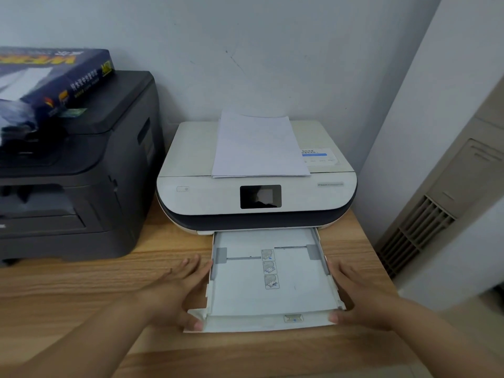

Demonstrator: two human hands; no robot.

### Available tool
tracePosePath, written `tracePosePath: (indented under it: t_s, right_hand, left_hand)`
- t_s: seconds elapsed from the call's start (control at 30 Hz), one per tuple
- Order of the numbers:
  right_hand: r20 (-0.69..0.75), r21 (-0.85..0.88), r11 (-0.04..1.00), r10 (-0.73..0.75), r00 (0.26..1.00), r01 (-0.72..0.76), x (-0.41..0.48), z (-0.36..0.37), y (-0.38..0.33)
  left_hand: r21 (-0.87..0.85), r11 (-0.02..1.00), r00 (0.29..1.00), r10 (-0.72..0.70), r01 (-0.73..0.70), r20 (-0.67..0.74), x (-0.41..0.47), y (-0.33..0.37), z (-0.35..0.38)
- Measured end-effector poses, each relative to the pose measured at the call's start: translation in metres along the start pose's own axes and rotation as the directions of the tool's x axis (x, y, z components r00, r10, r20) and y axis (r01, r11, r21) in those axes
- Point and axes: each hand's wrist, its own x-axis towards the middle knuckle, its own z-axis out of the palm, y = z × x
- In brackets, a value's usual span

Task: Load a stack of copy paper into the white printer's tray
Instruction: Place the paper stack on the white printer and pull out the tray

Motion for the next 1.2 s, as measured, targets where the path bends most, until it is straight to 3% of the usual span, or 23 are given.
tracePosePath:
  t_s: [0.13,0.3,0.47,0.63,0.77,0.97,1.2]
  right_hand:
    - [-0.014,0.029,0.999,-0.025,1.000,0.026,0.000,0.000,0.005]
    - [-0.108,0.249,0.968,0.018,0.994,0.010,0.007,-0.013,0.012]
    - [-0.075,0.191,0.982,0.022,0.997,-0.008,0.014,-0.015,0.008]
    - [-0.067,0.208,0.978,0.005,0.998,0.009,0.009,-0.016,0.010]
    - [-0.067,0.204,0.979,-0.002,0.998,0.016,0.006,-0.017,0.009]
    - [-0.123,0.225,0.974,0.017,0.992,0.011,0.005,-0.013,0.006]
    - [-0.166,0.253,0.967,0.025,0.986,0.018,0.008,-0.012,0.007]
  left_hand:
    - [0.032,0.999,1.000,-0.002,0.001,0.014,-0.003,0.003,-0.002]
    - [0.063,0.998,1.000,-0.008,0.007,0.021,-0.006,0.004,-0.001]
    - [0.057,0.998,1.000,-0.016,0.016,0.010,-0.008,0.005,0.000]
    - [-0.074,0.996,0.999,-0.042,0.042,0.007,-0.010,0.006,-0.001]
    - [-0.032,0.999,0.999,-0.019,0.021,0.034,-0.007,-0.003,-0.001]
    - [-0.355,0.934,0.964,-0.051,-0.046,-0.261,-0.003,-0.006,0.010]
    - [-0.423,0.906,0.945,-0.160,0.026,-0.284,0.011,0.011,0.015]
